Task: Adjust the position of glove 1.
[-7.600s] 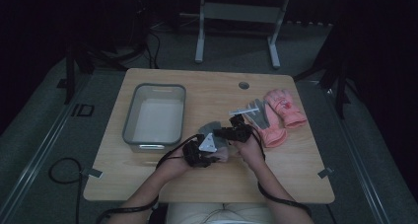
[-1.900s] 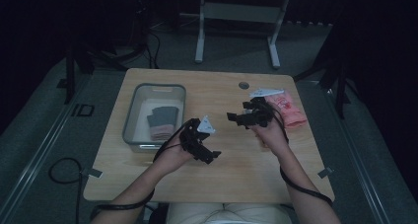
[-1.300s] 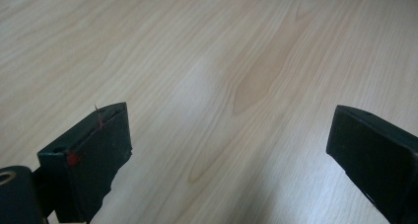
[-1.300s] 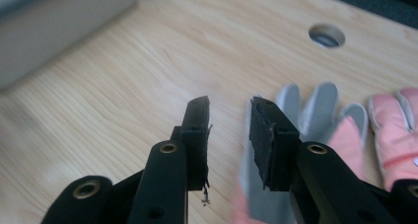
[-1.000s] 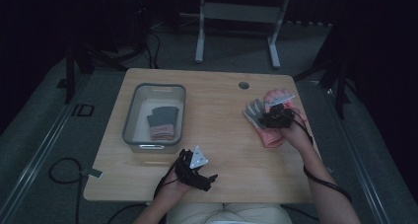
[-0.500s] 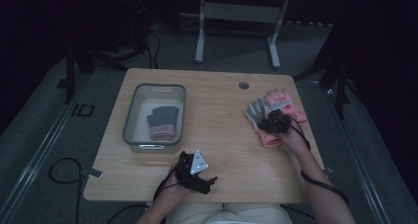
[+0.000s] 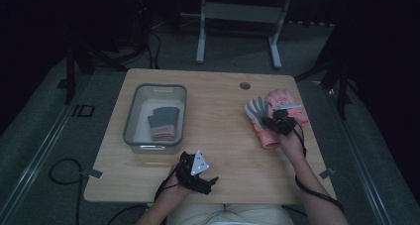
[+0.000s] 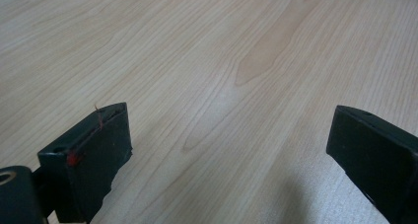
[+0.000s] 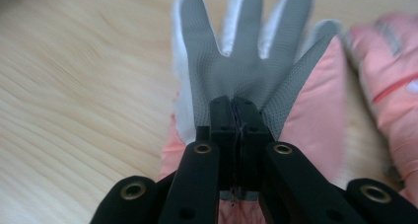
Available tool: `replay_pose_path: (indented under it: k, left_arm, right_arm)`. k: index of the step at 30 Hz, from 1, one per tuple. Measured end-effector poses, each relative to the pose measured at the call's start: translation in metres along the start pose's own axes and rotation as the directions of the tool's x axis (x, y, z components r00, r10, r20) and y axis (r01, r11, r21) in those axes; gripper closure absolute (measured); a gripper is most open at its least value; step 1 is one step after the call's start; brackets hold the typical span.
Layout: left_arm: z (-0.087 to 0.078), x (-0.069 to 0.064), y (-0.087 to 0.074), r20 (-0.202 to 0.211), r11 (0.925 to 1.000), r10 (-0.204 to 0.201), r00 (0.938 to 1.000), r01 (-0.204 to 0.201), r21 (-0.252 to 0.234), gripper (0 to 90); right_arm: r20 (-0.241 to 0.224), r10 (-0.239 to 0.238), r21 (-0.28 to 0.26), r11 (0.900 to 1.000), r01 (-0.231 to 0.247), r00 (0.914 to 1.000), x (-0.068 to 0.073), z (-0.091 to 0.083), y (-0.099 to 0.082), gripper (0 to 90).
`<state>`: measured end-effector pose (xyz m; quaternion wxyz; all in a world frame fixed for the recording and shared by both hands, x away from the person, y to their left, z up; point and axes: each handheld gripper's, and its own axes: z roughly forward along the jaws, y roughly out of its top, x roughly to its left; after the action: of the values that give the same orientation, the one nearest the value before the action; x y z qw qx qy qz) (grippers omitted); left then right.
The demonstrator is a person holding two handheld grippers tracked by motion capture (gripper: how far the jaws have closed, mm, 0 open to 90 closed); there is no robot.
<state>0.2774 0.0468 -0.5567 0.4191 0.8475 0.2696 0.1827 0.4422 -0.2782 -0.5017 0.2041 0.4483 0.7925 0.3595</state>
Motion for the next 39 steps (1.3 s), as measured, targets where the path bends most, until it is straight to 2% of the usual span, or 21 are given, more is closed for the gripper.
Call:
replay_pose_path:
  k: [1,5,8,11,13,14,15,16,17,18,19,21,24,25,29,32,35,37,39]
  left_arm:
    - [-0.001,0.0,0.0,-0.005,1.0,0.0,1.0,0.0,-0.002,2.9]
    - [-0.004,0.001,0.0,-0.019,0.9999,-0.004,0.9998,0.003,-0.013,2.9]
    - [-0.006,0.001,0.0,-0.026,0.9998,-0.005,0.9997,0.004,-0.021,2.9]
    - [-0.005,0.0,-0.001,-0.028,0.9996,0.0,0.9996,-0.001,-0.027,2.9]
    - [-0.005,0.0,0.0,-0.034,0.9998,0.009,0.9994,-0.01,-0.02,2.8]
    - [-0.005,0.0,0.0,-0.034,0.9998,0.009,0.9994,-0.01,-0.02,2.9]
    - [-0.005,0.0,0.0,-0.034,0.9998,0.009,0.9994,-0.01,-0.02,2.9]
    - [-0.005,-0.001,0.0,-0.038,0.9997,0.015,0.9992,-0.016,-0.021,2.9]
    - [-0.005,-0.001,0.0,-0.042,0.9996,0.015,0.999,-0.016,-0.025,2.9]
    - [-0.005,-0.001,0.0,-0.039,0.9996,0.013,0.9991,-0.014,-0.026,2.9]
    - [-0.005,-0.001,0.0,-0.038,0.9996,0.011,0.9992,-0.012,-0.026,2.9]
    - [-0.004,-0.001,-0.001,-0.038,0.9996,0.009,0.9992,-0.01,-0.025,2.9]
    - [-0.003,-0.002,-0.002,-0.029,0.9996,0.02,0.9994,-0.021,-0.021,2.9]
    - [-0.002,-0.002,-0.002,-0.014,0.9995,0.021,0.9997,-0.022,-0.021,2.8]
    - [-0.001,-0.002,-0.003,-0.003,0.9995,0.021,0.9998,-0.022,-0.022,2.4]
    - [0.0,-0.002,-0.004,-0.008,0.9996,0.023,0.9997,-0.023,-0.018,2.5]
    - [0.0,-0.003,-0.004,-0.002,0.9995,0.022,0.9998,-0.022,-0.023,2.4]
    - [0.0,-0.003,-0.004,0.0,0.9995,0.024,0.9997,-0.024,-0.02,2.5]
    - [0.001,-0.004,-0.004,0.002,0.9994,0.028,0.9996,-0.028,-0.02,2.4]
  right_arm:
    - [-0.016,0.012,-0.02,0.9997,-0.013,0.9998,0.004,-0.005,0.002,88.2]
    - [-0.022,0.046,-0.066,0.9967,-0.047,0.9987,0.025,-0.024,0.01,88.2]
    - [-0.033,0.1,-0.097,0.9899,-0.103,0.9944,0.039,-0.039,0.013,88.3]
    - [-0.011,0.158,-0.111,0.9811,-0.159,0.9873,0.058,-0.051,0.011,88.3]
    - [0.027,0.137,-0.108,0.9853,-0.133,0.9903,0.076,-0.053,0.008,88.2]
    - [0.027,0.137,-0.108,0.9853,-0.133,0.9903,0.076,-0.053,0.008,88.2]
    - [0.018,0.181,-0.109,0.978,-0.178,0.9833,0.083,-0.053,0.005,88.2]
    - [0.018,0.181,-0.109,0.978,-0.178,0.9833,0.083,-0.053,0.005,88.3]
    - [0.016,0.219,-0.105,0.9708,-0.216,0.9757,0.095,-0.05,-0.002,88.3]
    - [0.009,0.237,-0.097,0.9672,-0.235,0.9716,0.099,-0.047,-0.004,88.3]
    - [0.013,0.242,-0.077,0.9676,-0.24,0.9702,0.103,-0.042,-0.006,88.3]
    - [0.001,0.285,-0.053,0.957,-0.285,0.9584,0.106,-0.032,-0.01,88.4]
    - [0.021,0.305,-0.024,0.9522,-0.305,0.9521,0.111,-0.017,-0.013,88.4]
    - [0.029,0.304,-0.014,0.9528,-0.303,0.9523,0.112,-0.013,-0.012,88.3]
    - [0.051,0.294,-0.002,0.9557,-0.294,0.9544,0.119,-0.002,-0.011,88.3]
    - [0.048,0.307,0.016,0.9514,-0.308,0.9506,0.122,0.008,-0.009,88.1]
    - [0.05,0.295,0.022,0.9549,-0.296,0.9543,0.128,0.016,-0.009,87.2]
    - [0.044,0.286,0.046,0.9565,-0.288,0.9571,0.132,0.024,-0.011,85.7]
    - [0.042,0.287,0.052,0.956,-0.289,0.9571,0.133,0.026,-0.013,85.2]
